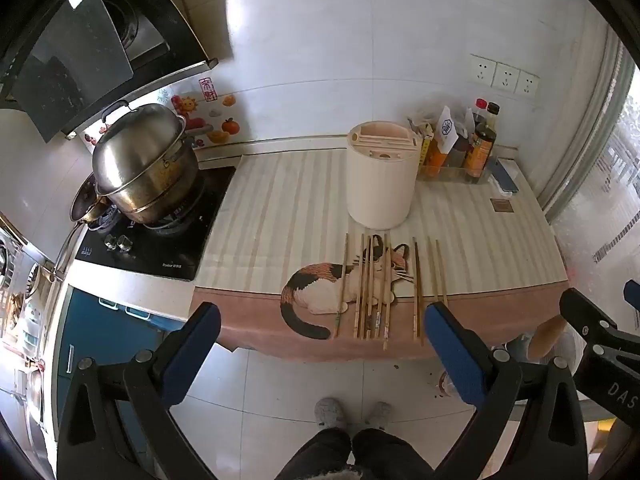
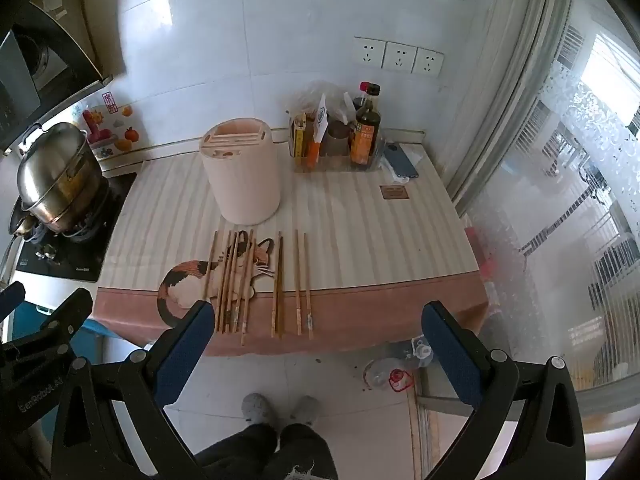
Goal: Organize utensils
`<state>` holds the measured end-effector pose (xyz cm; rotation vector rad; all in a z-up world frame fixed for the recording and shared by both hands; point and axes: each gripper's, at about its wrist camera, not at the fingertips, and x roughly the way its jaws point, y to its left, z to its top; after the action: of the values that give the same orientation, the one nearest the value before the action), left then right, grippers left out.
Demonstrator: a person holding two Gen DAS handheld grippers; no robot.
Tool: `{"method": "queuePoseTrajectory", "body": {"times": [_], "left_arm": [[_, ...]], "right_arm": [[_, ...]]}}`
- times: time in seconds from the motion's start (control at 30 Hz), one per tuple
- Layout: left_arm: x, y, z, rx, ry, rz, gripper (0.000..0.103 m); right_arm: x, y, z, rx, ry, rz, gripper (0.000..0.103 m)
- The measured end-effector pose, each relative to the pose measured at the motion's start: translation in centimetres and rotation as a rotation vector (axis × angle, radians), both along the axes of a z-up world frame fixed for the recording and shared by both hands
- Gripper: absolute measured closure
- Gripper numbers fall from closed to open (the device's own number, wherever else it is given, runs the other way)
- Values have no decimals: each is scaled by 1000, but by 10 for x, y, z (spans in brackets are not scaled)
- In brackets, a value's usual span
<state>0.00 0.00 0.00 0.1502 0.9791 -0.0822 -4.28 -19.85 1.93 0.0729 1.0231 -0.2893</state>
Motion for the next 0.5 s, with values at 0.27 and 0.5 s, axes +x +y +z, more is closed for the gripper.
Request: {"method": "queuePoseTrajectory", "body": {"times": [0.27, 0.5], "left_arm": [[1, -3, -1, 2, 0, -7, 0], [-1, 0, 2, -8, -1, -3, 0]], "right_arm": [[-1, 0, 1, 11, -14, 2, 0], [0, 1, 4, 12, -12, 2, 0]]}}
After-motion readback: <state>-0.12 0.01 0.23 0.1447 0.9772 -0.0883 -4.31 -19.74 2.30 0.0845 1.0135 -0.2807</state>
